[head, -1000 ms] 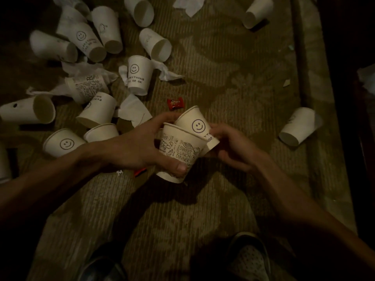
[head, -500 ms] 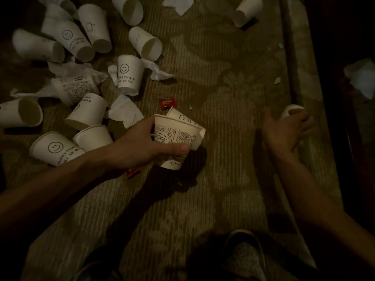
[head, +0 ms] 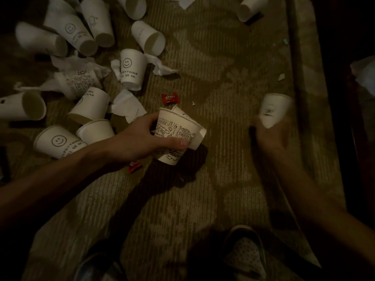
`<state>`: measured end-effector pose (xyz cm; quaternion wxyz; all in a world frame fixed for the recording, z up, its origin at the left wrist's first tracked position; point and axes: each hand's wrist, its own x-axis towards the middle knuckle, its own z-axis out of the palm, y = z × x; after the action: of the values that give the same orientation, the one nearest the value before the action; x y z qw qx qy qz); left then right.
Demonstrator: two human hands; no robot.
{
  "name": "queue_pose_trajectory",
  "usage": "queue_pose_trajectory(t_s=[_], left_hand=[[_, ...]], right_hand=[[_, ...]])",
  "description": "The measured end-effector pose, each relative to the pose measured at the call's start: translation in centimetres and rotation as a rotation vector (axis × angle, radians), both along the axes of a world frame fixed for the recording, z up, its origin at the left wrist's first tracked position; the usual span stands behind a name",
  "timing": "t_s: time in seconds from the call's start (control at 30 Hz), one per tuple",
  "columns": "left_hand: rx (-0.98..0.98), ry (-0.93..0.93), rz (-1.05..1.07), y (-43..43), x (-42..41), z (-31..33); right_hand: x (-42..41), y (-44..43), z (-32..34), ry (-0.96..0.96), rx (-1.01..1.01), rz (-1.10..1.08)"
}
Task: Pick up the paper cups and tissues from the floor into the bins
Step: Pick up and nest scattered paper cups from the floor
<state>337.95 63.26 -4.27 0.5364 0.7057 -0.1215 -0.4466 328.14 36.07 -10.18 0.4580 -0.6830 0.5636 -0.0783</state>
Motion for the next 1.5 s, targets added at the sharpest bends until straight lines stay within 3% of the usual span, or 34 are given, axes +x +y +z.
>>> queue_pose_trajectory(t_s=[0.07, 0.17, 0.27, 0.43, 0.87, 1.1, 1.4, 1.5], left_hand=[[0.010, 0.024, -0.065, 0.6, 0.2, 0.4], [0.018, 0.093, -0.140, 1.8, 0.5, 0.8], [-0.010, 0.192, -0.178, 3.1, 0.7, 1.1], [-0.072, 0.276, -0.097, 5.0, 1.4, 1.1], [-0.118, 0.319, 0.083, 8.3, 0.6, 1.3], [-0.137, 0.294, 0.161, 7.5, -0.1, 1.0], [-0.125, 0.157, 0.384, 5.7, 1.0, 1.0], [-0.155, 0.180, 0.322, 5.2, 3.2, 3.1]], right_hand=[[0.7, 3.4, 1.1, -0.208, 0.312, 0.151], [1.7, 7.0, 2.6, -0.348, 0.806, 0.260], [2.3, 8.6, 3.4, -0.460, 1.179, 0.293], [2.4, 9.1, 3.8, -0.480, 1.390, 0.424], [2.3, 12.7, 2.7, -0.306, 1.500, 0.562], [2.0, 13.0, 2.1, -0.320, 1.563, 0.541], [4.1, 13.3, 3.7, -0.451, 1.300, 0.435], [6.0, 12.5, 5.9, -0.482, 1.195, 0.489]])
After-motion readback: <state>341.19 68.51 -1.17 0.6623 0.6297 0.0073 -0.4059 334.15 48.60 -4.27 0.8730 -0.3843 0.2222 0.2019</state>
